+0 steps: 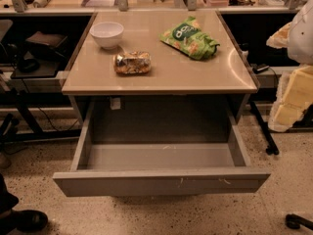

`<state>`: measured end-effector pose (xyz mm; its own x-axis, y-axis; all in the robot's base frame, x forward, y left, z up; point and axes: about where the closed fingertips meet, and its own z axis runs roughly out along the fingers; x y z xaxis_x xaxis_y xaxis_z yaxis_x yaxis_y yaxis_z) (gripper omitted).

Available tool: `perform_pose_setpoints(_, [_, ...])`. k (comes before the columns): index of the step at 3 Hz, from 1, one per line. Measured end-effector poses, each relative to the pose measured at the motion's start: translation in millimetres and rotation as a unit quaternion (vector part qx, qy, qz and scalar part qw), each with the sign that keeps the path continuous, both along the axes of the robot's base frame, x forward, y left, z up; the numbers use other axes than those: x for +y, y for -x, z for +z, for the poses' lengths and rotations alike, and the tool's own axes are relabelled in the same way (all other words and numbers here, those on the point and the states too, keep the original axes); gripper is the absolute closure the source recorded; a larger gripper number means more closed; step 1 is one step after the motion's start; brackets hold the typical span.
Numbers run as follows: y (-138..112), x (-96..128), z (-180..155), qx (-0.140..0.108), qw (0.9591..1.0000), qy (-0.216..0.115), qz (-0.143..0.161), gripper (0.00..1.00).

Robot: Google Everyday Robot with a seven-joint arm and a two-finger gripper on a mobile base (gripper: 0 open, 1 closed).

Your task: Close top drawer

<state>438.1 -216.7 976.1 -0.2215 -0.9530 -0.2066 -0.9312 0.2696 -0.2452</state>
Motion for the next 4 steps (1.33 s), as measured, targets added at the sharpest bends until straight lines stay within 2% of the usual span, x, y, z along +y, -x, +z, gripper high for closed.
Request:
perform_pose_setpoints(1, [5,-3,-7,0.001,1.0000,-0.004,-0.005,0.00])
perform_pose_setpoints(2, [16,-18,-34,0.019,0.9995,-0.014,-0.022,0.00])
perform_pose_setpoints(3, [25,-34,-64,0.053,0.9979,0.002,-0.038,0.00])
perform_pose_setpoints(4, [25,-34,-65,0.053,0.9978,0.002,-0.038,0.00])
